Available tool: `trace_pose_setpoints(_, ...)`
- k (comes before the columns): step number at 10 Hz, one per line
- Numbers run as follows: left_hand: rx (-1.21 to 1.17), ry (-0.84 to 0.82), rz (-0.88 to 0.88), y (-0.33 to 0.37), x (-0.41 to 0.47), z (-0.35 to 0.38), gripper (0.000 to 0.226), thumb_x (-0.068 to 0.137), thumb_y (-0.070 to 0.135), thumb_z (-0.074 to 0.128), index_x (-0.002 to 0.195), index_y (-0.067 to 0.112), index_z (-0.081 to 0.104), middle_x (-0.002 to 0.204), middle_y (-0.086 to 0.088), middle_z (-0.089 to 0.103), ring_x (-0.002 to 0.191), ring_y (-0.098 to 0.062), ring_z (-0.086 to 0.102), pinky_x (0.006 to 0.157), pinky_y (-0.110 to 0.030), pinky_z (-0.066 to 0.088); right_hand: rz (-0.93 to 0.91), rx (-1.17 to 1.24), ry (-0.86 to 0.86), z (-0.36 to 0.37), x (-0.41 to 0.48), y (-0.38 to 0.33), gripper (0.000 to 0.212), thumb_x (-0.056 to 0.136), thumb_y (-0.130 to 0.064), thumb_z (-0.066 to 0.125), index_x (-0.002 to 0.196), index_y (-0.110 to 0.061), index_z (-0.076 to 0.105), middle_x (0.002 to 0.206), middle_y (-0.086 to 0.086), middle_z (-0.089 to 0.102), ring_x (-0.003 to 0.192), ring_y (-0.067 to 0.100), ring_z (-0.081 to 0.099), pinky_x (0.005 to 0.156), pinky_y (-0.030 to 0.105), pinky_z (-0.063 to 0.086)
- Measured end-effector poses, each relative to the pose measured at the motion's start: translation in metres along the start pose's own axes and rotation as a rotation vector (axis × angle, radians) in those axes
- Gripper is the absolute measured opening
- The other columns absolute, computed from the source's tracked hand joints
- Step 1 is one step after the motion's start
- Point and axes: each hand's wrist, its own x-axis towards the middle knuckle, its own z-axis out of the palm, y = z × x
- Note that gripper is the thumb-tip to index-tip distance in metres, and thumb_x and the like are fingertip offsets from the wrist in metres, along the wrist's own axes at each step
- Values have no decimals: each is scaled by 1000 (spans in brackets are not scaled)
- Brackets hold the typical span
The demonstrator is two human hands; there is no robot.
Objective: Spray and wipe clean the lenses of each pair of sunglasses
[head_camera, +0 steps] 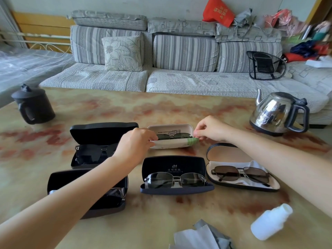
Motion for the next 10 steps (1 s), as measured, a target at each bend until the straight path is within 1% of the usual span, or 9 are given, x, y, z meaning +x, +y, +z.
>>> trace_pose_setpoints(1, -1, 5, 9, 0, 0, -1, 18, 92, 16, 63, 106, 20, 73, 104, 3, 72, 94, -17, 65, 74, -20, 42, -34, -88, -13, -2, -8, -6, 7, 90, -15, 66, 87, -11, 72, 73, -1, 66, 63, 12, 56, 61, 27, 45)
trace_pose_setpoints(2, -8, -6, 15, -3, 1, -1, 18, 91, 11, 63, 102, 21, 74, 99, 2, 72, 90, -16, 66, 72, -20, 42, -81, -109, -47, -4, -15, -9, 2, 87, -15, 71, 87, -13, 72, 69, -7, 62, 57, 8, 52, 54, 21, 40)
trace_pose_setpoints(3, -14, -18, 15, -4, 1, -2, 19, 89, 8, 63, 99, 19, 74, 97, 1, 71, 90, -17, 65, 72, -22, 42, -118, -185, -112, -3, -21, -10, 12, 78, -14, 80, 85, -16, 70, 73, -9, 62, 66, 8, 56, 55, 17, 39)
trace_pose_setpoints(5, -7, -45, 58, -3, -7, -7, 16, 91, 12, 63, 102, 17, 74, 98, 0, 72, 91, -18, 66, 78, -27, 49, -153, -298, -107, 1, -26, -13, 13, 82, -10, 75, 79, -17, 65, 76, -8, 59, 75, 15, 58, 69, 30, 48)
trace_pose_setpoints(6, -19, -34, 69, -4, -10, -9, 17, 90, 11, 65, 102, 17, 75, 98, -1, 73, 90, -17, 67, 76, -23, 49, -153, -306, -93, 2, -29, -13, 14, 83, -10, 75, 80, -19, 64, 78, -8, 59, 77, 14, 57, 74, 32, 49)
trace_pose_setpoints(7, -50, -29, 42, -3, -11, -12, 17, 89, 16, 68, 104, 18, 75, 99, 1, 73, 90, -13, 67, 72, -14, 42, -150, -311, -97, 3, -31, -13, 13, 82, -13, 76, 85, -19, 64, 80, -9, 59, 78, 12, 56, 76, 33, 50)
trace_pose_setpoints(8, -106, -30, 22, -2, -10, -14, 17, 88, 20, 69, 103, 19, 75, 98, 3, 73, 85, -9, 64, 62, -5, 34, -152, -297, -77, 2, -35, -13, 13, 82, -16, 76, 90, -20, 66, 83, -9, 61, 76, 7, 53, 73, 31, 48)
trace_pose_setpoints(9, -125, 1, 21, -3, -10, -16, 13, 89, 24, 68, 99, 21, 76, 95, 6, 72, 81, -7, 62, 61, -4, 35, -162, -220, -28, -2, -37, -13, 11, 83, -19, 75, 92, -19, 69, 87, -6, 65, 80, 10, 60, 73, 31, 49)
trace_pose_setpoints(10, -137, 50, 27, 0, -11, -26, 13, 91, 25, 64, 97, 24, 76, 95, 7, 73, 85, -11, 65, 69, -21, 47, -177, -132, -28, -8, -40, -18, 8, 83, -21, 75, 90, -19, 71, 85, -5, 66, 81, 15, 62, 78, 34, 50)
